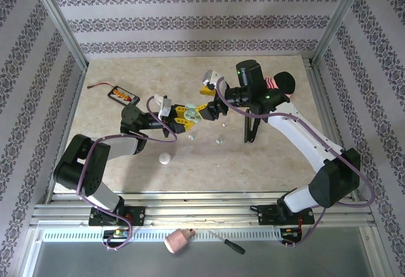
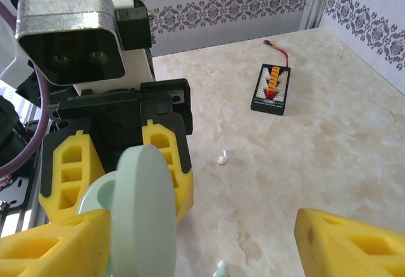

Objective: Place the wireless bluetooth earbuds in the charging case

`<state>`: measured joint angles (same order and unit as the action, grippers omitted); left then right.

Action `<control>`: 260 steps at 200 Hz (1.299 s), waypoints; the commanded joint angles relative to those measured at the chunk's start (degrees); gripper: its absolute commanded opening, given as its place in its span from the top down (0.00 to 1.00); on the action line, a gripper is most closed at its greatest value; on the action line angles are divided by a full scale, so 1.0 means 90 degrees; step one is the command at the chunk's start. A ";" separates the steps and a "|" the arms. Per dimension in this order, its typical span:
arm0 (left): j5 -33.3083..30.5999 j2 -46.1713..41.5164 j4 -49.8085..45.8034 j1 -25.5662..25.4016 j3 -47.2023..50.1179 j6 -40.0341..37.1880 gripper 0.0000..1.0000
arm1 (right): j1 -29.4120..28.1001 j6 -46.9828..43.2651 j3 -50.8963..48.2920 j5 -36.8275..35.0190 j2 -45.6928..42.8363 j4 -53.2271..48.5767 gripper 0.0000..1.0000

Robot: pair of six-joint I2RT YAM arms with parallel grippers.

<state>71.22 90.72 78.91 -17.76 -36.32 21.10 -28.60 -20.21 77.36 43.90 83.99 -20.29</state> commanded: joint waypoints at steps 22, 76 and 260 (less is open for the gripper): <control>0.0076 0.0086 0.0304 0.0087 0.0038 -0.0249 0.67 | 0.0091 0.0189 -0.0109 -0.0151 -0.0357 0.0239 0.23; -0.0438 0.0149 -0.0049 0.0213 0.0069 -0.0743 0.66 | 0.0102 0.0769 -0.0279 -0.0552 -0.0708 0.0229 0.21; -0.1876 0.0155 -0.0330 0.0730 0.0634 -0.1846 0.66 | 0.0143 0.3811 -0.2205 -0.4215 -0.0184 -0.0801 0.40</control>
<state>54.85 94.02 73.76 -12.25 -32.08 5.91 -24.25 17.93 55.37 14.04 78.15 -22.00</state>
